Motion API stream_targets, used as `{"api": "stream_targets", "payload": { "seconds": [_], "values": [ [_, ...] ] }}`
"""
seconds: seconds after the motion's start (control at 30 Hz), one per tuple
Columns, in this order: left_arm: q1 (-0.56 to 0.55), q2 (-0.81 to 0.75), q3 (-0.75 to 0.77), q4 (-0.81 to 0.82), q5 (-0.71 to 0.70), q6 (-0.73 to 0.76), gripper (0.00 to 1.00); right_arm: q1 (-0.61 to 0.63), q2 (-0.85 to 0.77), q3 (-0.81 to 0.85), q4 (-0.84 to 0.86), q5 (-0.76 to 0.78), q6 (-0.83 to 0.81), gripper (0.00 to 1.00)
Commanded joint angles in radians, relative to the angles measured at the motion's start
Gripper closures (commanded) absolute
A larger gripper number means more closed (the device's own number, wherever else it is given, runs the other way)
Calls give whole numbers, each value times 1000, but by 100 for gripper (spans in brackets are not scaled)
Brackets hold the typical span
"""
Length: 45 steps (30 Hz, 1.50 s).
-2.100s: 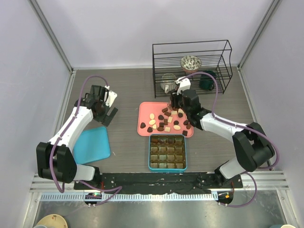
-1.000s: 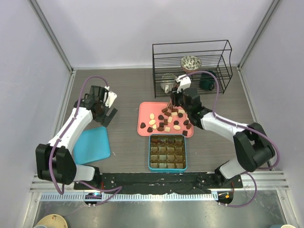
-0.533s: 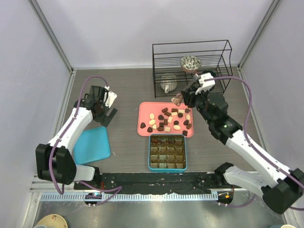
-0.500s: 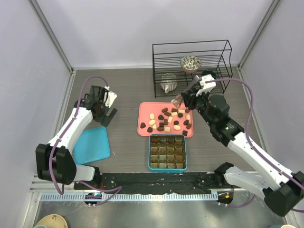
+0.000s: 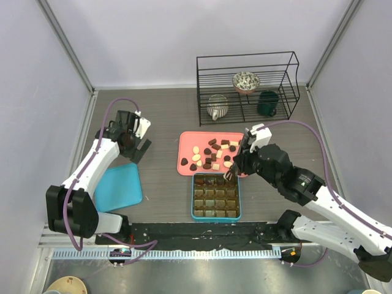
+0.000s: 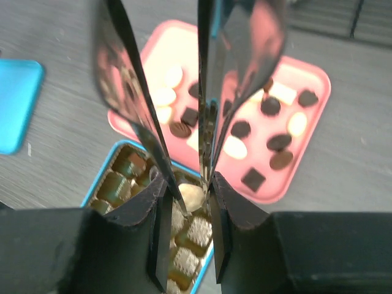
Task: Pack the chocolate
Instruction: Place the fake chocolate in the packing box.
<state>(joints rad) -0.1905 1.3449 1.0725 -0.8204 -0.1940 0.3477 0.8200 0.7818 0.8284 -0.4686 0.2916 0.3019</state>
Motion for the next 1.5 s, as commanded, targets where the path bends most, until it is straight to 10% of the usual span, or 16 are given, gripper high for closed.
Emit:
{"api": "stream_targets", "payload": {
  "seconds": [0.0, 0.87, 1.47],
  "values": [
    [0, -16, 29, 7, 10, -10, 0, 27, -19, 34, -79, 72, 62, 69],
    [0, -20, 7, 24, 2, 7, 0, 73, 24, -22, 16, 138, 13, 52],
    [0, -38, -9, 32, -9, 16, 0, 77, 189, 103, 324, 287, -213, 66]
  ]
}}
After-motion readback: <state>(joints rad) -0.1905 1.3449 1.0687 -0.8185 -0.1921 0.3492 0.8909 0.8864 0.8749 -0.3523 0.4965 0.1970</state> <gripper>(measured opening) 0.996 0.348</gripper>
